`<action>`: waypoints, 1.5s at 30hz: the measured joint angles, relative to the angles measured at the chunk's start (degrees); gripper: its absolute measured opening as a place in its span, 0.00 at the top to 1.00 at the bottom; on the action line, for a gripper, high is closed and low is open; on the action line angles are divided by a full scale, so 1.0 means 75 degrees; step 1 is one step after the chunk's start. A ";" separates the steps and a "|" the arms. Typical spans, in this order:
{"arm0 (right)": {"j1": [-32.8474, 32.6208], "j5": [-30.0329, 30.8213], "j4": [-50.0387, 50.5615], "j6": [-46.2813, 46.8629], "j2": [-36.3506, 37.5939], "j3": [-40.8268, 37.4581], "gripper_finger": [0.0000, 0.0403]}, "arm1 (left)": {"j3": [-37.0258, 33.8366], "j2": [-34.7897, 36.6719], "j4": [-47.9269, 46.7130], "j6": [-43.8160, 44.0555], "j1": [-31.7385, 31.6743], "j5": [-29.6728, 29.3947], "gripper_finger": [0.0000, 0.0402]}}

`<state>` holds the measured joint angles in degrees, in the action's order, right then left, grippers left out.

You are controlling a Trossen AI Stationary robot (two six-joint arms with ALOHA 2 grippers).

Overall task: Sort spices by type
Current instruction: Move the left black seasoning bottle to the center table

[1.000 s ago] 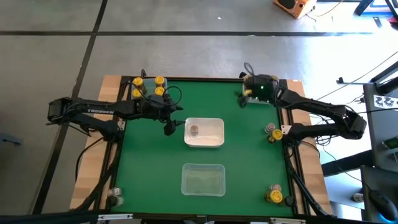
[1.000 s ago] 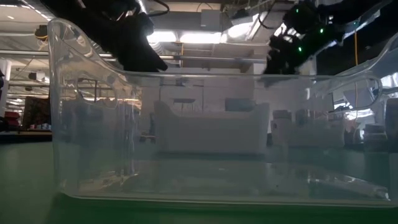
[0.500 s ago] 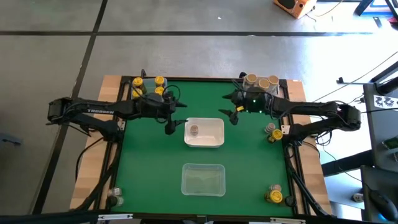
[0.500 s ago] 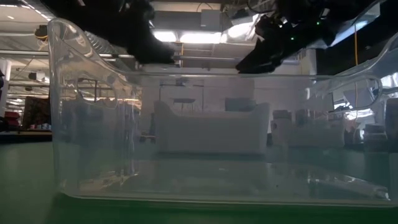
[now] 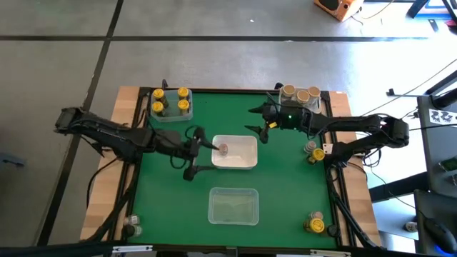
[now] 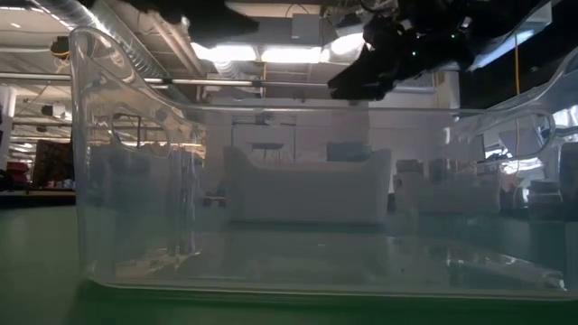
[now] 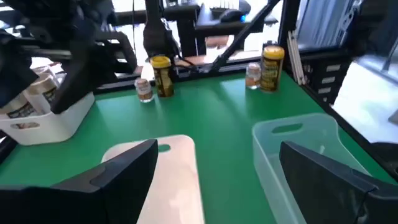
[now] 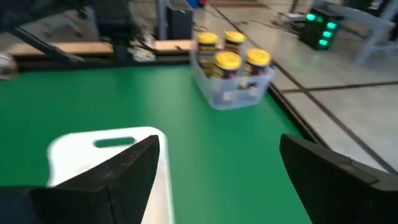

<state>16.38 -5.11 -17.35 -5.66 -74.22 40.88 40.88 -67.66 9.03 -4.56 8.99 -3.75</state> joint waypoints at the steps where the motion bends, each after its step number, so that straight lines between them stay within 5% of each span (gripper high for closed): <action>1: 0.0000 -0.0177 -0.0054 0.0085 0.0001 0.0000 0.17 | 0.0153 -0.0040 -0.0241 0.0068 0.0238 -0.0322 0.16; 10: -0.0676 -0.0810 -0.0762 0.0712 0.0000 0.0345 0.17 | 0.1603 -0.0404 -0.3533 0.2024 0.1965 -0.1916 0.16; 18: -0.1688 -0.0343 -0.1083 0.0664 0.0003 0.0920 0.17 | 0.2145 -0.0457 -0.6273 0.6028 0.3305 -0.1852 0.16; 25: -0.1851 0.0015 -0.2539 0.0938 -0.0185 0.0953 0.17 | 0.2148 -0.0454 -0.7654 0.8968 0.4440 -0.0749 0.17; 31: -0.1888 -0.0163 -0.4048 0.1308 -0.0774 0.1004 0.17 | 0.2156 -0.0597 -0.7553 0.9753 0.4879 -0.0573 0.22; 37: -0.1888 -0.0231 -0.4078 0.1377 -0.1260 0.1461 0.17 | 0.2865 -0.1504 -0.7071 0.9023 0.4890 -0.0214 0.26; 45: -0.1888 -0.0390 -0.4042 0.1517 -0.1635 0.1620 0.17 | 0.4620 -0.3011 -0.9451 0.9100 0.5224 0.0721 0.26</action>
<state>2.22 -8.04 -47.67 5.72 -86.48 53.04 75.53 -90.24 -61.86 63.69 48.17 1.65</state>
